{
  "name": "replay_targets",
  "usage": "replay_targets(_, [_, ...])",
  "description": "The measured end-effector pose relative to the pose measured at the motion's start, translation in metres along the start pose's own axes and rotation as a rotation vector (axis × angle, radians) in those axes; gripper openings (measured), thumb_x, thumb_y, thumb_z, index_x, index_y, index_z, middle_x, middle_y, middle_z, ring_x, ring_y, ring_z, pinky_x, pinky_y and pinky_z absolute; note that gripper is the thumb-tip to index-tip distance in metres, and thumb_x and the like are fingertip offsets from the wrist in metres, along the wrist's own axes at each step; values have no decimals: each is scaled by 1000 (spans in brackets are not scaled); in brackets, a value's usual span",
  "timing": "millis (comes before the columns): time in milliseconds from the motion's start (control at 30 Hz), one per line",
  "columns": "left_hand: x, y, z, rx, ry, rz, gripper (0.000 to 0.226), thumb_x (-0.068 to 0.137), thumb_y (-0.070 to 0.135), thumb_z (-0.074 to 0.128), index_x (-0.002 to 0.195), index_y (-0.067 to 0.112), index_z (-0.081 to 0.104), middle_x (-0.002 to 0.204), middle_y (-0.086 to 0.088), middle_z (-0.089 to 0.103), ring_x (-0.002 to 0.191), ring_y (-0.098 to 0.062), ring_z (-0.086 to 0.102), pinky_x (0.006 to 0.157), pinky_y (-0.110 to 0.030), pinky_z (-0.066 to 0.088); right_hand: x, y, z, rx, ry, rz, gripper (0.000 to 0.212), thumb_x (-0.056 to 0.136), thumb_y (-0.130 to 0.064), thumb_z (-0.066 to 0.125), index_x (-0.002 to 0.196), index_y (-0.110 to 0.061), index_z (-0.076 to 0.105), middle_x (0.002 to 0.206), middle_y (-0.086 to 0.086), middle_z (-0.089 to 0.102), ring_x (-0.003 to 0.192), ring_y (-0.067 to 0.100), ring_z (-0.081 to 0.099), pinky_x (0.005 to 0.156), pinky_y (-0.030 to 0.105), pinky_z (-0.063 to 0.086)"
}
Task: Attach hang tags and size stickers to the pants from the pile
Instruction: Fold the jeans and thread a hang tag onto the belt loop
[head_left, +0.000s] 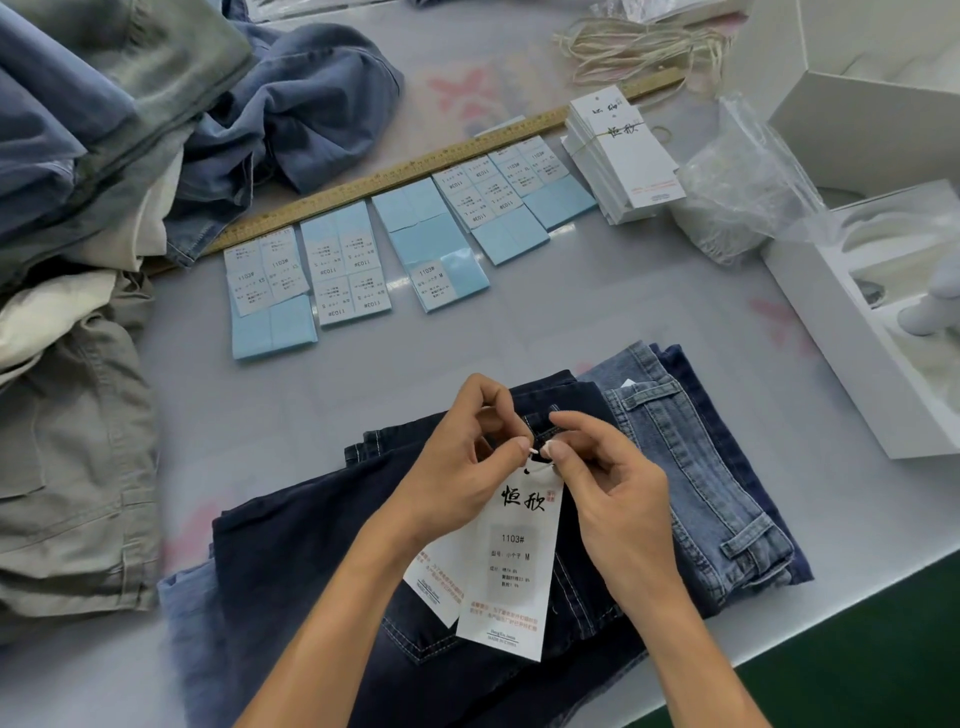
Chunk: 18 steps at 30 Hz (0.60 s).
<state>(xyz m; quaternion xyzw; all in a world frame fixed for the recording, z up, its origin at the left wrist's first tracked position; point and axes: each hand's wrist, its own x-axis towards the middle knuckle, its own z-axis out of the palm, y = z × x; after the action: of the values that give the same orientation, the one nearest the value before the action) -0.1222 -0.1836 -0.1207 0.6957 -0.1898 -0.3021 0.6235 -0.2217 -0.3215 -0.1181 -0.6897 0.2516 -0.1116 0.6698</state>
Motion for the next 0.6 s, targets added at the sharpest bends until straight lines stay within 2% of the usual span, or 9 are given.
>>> replay_targets(67, [0, 0, 2, -40, 11, -19, 23, 92, 15, 62, 98, 23, 42, 87, -2, 67, 77, -24, 58, 72, -56, 45, 0, -1, 0, 11, 13, 5, 24, 93, -11, 72, 105, -31, 75, 94, -1, 75, 90, 15, 72, 78, 20, 55])
replay_targets(167, [0, 1, 3, -88, 28, -47, 25, 90, 13, 63, 98, 16, 39, 85, -1, 68, 77, -42, 55, 76, -64, 44, -1, -1, 0, -12, -13, 0, 14, 92, -13, 73, 97, -26, 75, 93, -1, 74, 88, 17, 71, 76, 22, 56])
replay_targets(267, [-1, 4, 3, -109, 39, -69, 27, 90, 11, 63, 99, 12, 37, 84, -4, 67, 78, -50, 52, 78, -66, 45, -2, -1, -2, -13, -30, -2, 14, 93, -10, 72, 96, -23, 75, 92, -1, 74, 87, 17, 71, 76, 22, 56])
replay_targets(500, [-1, 8, 4, -99, 43, -97, 29, 92, 7, 62, 100, 9, 34, 85, -19, 65, 77, -51, 52, 76, -66, 46, -1, -2, -3, -18, -69, -27, 16, 93, -10, 71, 96, -25, 75, 92, 0, 74, 88, 17, 70, 76, 21, 55])
replay_targets(600, [-2, 8, 5, -105, 37, -101, 29, 92, 3, 62, 100, 9, 34, 84, -19, 64, 72, -45, 51, 75, -64, 46, -2, -1, -4, -18, -74, -38, 17, 93, -9, 71, 96, -25, 75, 92, 0, 74, 87, 15, 70, 76, 19, 54])
